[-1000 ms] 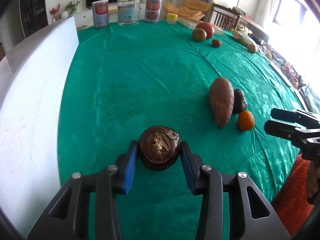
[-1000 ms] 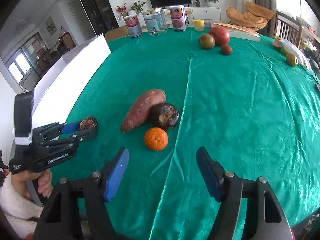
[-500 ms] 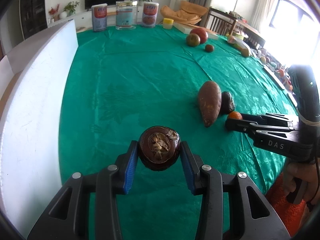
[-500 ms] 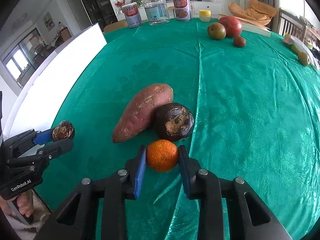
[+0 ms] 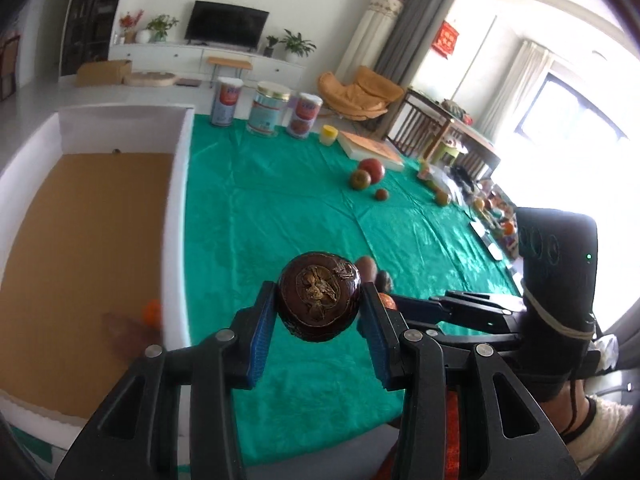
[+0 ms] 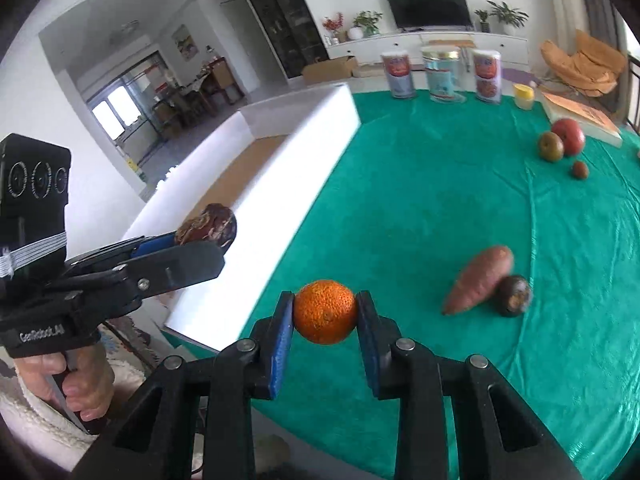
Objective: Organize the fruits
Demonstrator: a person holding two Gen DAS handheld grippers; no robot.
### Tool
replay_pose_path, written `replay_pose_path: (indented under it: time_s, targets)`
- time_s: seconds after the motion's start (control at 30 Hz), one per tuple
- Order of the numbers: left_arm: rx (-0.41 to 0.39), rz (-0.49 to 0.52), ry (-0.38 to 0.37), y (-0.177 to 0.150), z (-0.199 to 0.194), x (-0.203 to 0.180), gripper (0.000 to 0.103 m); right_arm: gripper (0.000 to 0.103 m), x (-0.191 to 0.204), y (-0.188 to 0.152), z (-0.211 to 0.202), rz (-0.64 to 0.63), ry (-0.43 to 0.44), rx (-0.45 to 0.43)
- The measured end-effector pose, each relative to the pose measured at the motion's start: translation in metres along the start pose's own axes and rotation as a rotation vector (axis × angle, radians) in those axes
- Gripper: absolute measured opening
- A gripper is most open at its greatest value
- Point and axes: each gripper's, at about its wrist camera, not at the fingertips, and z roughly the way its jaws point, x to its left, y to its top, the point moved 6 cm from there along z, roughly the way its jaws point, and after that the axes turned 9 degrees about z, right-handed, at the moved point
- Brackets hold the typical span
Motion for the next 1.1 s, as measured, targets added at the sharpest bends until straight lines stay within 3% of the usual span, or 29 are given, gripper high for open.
replay_pose_path:
  time_s: [0.1, 0.23, 0.33, 0.43, 0.53, 0.6, 0.77, 0.93, 1.03, 1.1]
  targets:
    - [-0.024, -0.073, 0.151, 0.003, -0.022, 0.058, 0.043, 0.031, 0.058, 0.011, 0.023, -0.093, 0.086, 0.038]
    - [0.017, -0.177, 0.354, -0.017, -0.029, 0.135, 0.043, 0.031, 0.117, 0.003, 0.066, -0.189, 0.167, 0.136]
    - [0.061, -0.217, 0.454, -0.038, -0.028, 0.169, 0.043, 0.031, 0.137, -0.008, 0.099, -0.230, 0.151, 0.192]
    - [0.086, -0.241, 0.501, -0.053, -0.028, 0.184, 0.043, 0.032, 0.141, -0.016, 0.123, -0.215, 0.129, 0.233]
    - [0.077, -0.235, 0.532, -0.056, -0.030, 0.186, 0.058, 0.045, 0.138, -0.013, 0.128, -0.179, 0.136, 0.227]
    - [0.053, -0.210, 0.551, -0.052, -0.032, 0.181, 0.072, 0.064, 0.130, -0.007, 0.115, -0.151, 0.154, 0.183]
    - [-0.009, -0.152, 0.499, -0.028, -0.025, 0.150, 0.078, 0.074, 0.091, 0.007, 0.060, -0.101, 0.121, 0.038]
    - [-0.033, -0.039, 0.322, -0.009, 0.003, 0.075, 0.082, 0.082, 0.028, -0.007, -0.010, -0.026, 0.005, -0.076]
    - [-0.019, 0.056, 0.196, -0.002, 0.026, 0.019, 0.082, 0.087, -0.019, -0.029, -0.066, 0.005, -0.140, -0.112]
    - [-0.007, 0.101, 0.117, -0.001, 0.040, -0.016, 0.082, 0.088, -0.055, -0.045, -0.110, -0.008, -0.314, -0.110]
